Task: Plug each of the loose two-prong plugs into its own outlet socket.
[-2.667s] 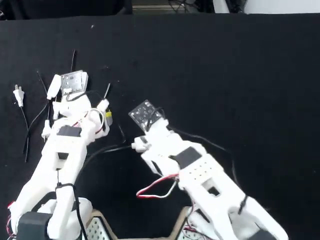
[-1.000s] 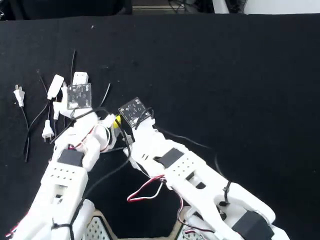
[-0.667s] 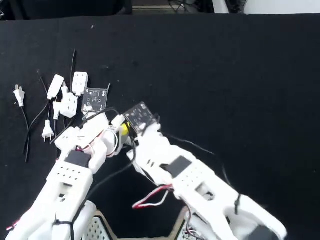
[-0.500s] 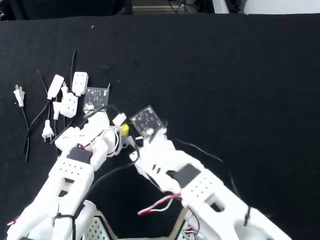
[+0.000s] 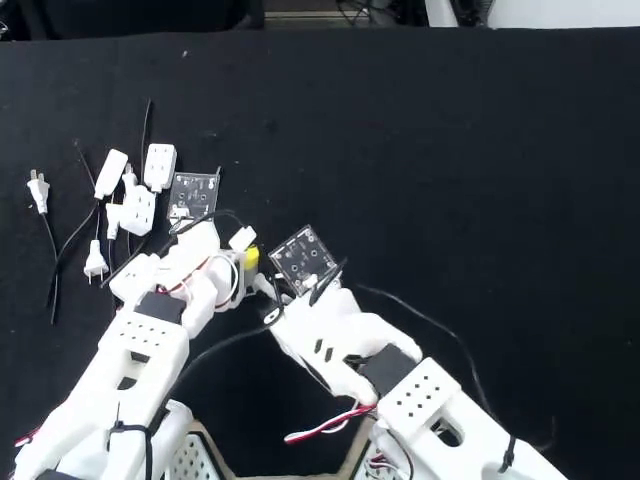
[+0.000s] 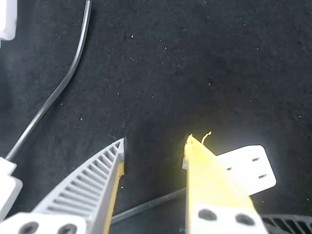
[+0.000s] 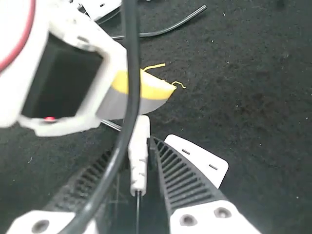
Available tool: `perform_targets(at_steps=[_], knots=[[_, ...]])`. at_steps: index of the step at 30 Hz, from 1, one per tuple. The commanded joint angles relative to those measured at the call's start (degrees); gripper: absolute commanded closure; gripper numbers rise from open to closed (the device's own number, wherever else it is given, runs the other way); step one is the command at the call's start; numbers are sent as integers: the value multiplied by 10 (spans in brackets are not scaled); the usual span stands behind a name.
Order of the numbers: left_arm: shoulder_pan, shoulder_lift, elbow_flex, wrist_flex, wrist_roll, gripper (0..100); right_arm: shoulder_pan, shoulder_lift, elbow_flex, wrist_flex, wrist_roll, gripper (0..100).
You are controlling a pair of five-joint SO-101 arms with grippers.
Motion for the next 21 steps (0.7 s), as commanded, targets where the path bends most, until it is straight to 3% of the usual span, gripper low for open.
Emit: perform_targets(at_steps=[1, 14, 21], knots=[[12, 2, -22, -1, -5, 802, 28, -7, -8, -47, -1, 988], [12, 3, -22, -1, 17, 802, 29, -7, 3, -88, -93, 987], [12, 3, -22, -1, 18, 802, 29, -7, 3, -88, -100, 987]])
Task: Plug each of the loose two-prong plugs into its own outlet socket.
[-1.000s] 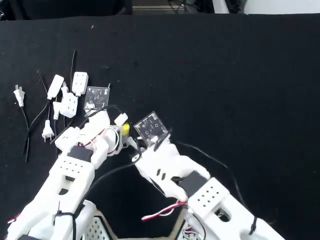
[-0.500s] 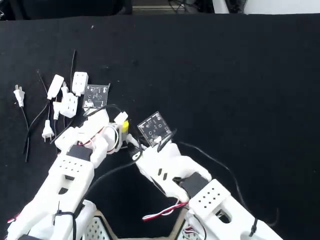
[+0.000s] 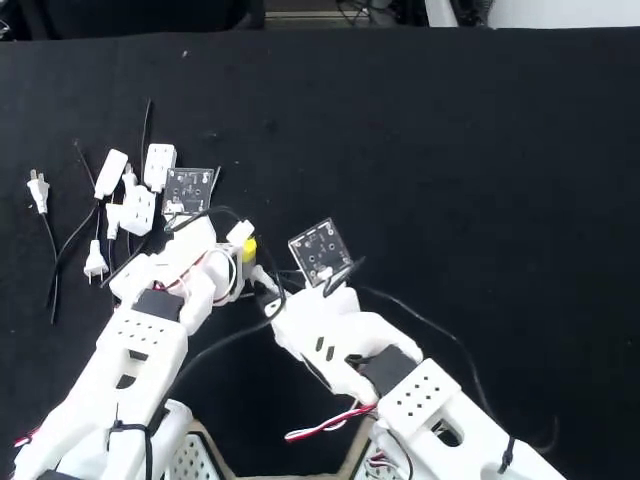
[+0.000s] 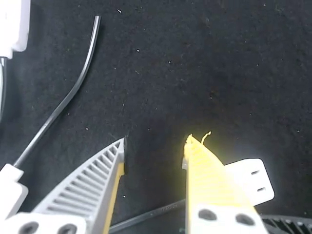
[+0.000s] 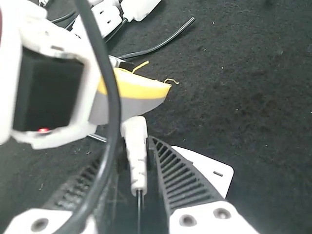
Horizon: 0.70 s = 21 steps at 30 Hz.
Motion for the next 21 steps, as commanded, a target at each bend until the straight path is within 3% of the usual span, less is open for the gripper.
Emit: perform_targets(at_steps=[1, 7, 14, 21], knots=[[13, 2, -10, 1, 6, 802, 25, -7, -15, -32, -9, 987], [7, 2, -12, 1, 6, 802, 25, -6, -14, -20, 17, 987], [6, 1, -14, 2, 6, 802, 29, -6, -41, 90, 74, 987], [-50, 1, -26, 5, 7, 802, 100, -6, -87, 186, 113, 987]])
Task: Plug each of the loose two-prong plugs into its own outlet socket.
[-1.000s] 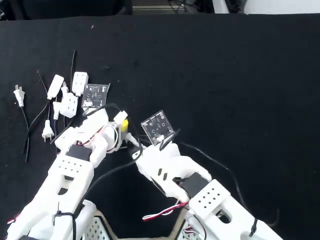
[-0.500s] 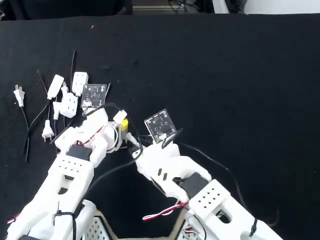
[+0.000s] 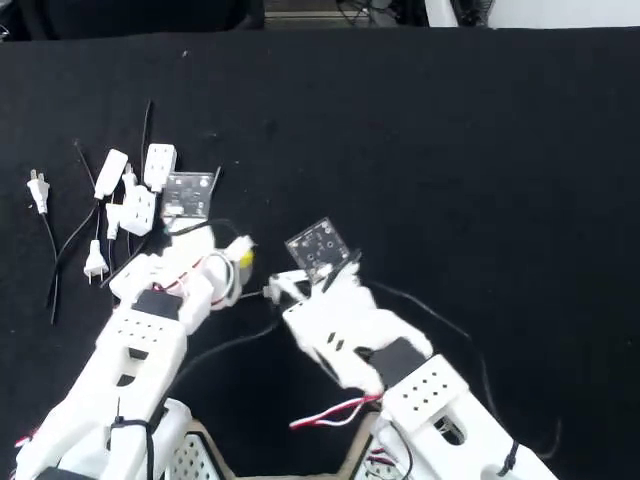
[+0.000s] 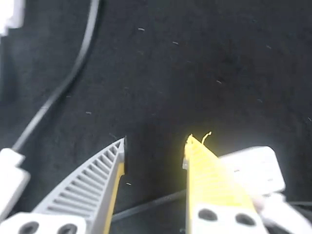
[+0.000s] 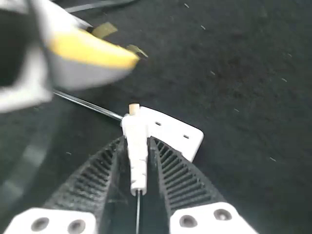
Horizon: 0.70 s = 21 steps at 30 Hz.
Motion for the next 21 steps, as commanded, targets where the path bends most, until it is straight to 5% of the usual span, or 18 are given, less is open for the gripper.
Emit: perform_targets(at_steps=[1, 9, 21], knots=[[-32, -6, -29, 0, 4, 802, 55, -5, -69, 46, 27, 987], [-29, 2, -18, 1, 3, 802, 111, -4, -215, 229, 40, 987], [7, 1, -5, -4, 6, 802, 113, 183, -341, 294, 96, 987]])
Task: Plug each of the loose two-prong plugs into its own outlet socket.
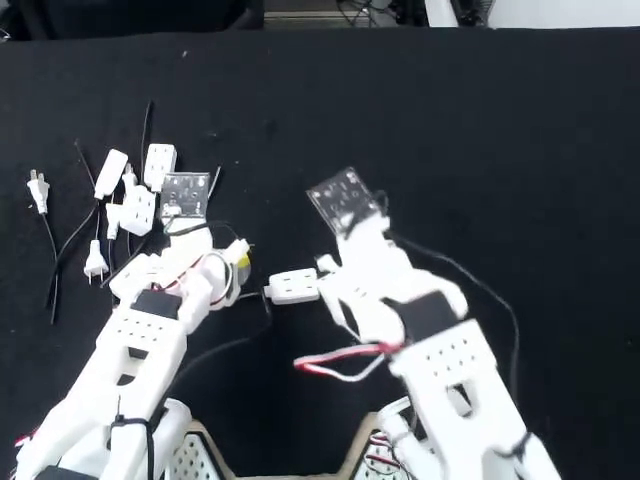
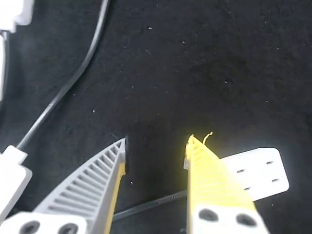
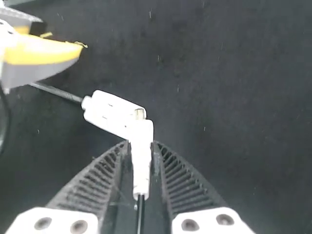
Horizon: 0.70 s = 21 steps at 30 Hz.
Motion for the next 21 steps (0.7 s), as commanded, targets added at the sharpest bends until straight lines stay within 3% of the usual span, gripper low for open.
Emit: perform_targets(at_steps=[1, 13, 21], knots=[[6, -4, -6, -4, 6, 802, 9, 84, -71, 4, 5, 987], [6, -4, -6, -4, 6, 802, 9, 336, -320, 172, -4, 987], [6, -4, -6, -4, 6, 802, 6, 444, -429, 240, -78, 986]])
